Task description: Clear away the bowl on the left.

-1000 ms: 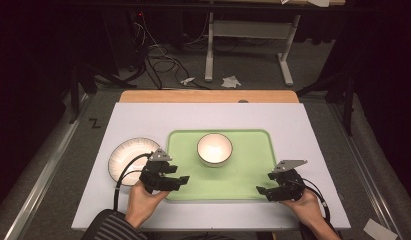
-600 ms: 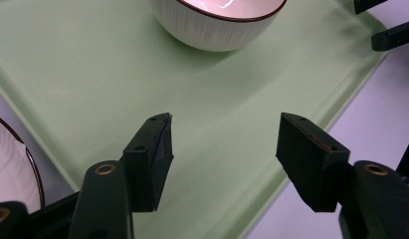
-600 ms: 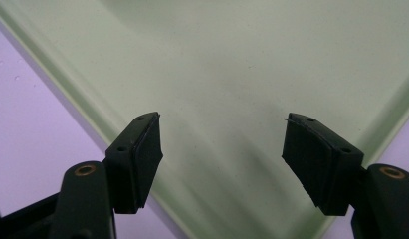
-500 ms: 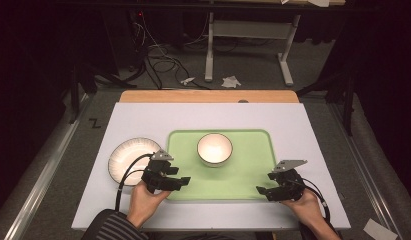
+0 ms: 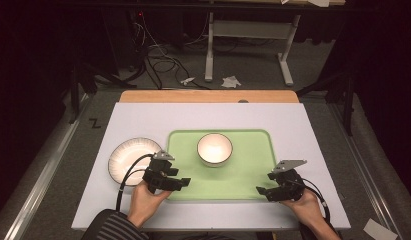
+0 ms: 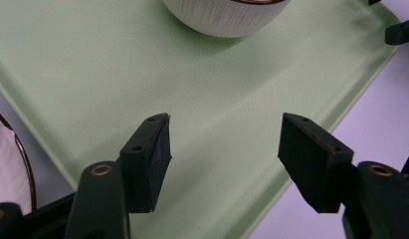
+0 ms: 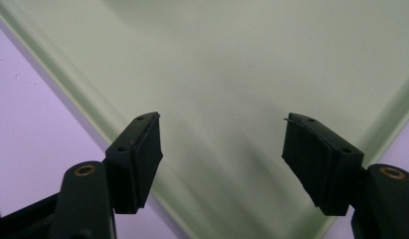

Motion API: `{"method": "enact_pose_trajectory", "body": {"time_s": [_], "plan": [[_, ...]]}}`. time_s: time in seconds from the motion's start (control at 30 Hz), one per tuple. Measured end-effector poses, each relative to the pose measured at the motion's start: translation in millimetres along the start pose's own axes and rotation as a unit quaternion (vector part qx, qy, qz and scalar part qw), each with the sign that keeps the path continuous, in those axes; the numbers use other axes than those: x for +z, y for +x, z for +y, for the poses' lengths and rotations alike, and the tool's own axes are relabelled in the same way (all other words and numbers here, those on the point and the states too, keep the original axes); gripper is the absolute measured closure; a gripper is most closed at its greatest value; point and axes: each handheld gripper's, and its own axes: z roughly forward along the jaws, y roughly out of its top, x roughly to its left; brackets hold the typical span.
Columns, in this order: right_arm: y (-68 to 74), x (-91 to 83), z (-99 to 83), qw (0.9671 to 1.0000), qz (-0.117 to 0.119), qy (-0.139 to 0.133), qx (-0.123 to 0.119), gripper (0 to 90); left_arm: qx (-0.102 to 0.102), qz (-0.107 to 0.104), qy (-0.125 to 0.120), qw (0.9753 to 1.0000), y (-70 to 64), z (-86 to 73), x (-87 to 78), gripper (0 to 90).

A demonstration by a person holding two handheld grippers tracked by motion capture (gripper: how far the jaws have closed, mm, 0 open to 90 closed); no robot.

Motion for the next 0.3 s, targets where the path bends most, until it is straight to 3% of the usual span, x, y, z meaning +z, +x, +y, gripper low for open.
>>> {"method": "enact_pose_trajectory", "body": {"time_s": [0.3], "plan": [[-1.4, 0.4, -0.4, 1.0000, 0.002, -0.001, 0.006, 32.8, -0.020, -0.007, -0.007, 0.9998, 5.0, 1.2, -0.8, 38.6]]}}
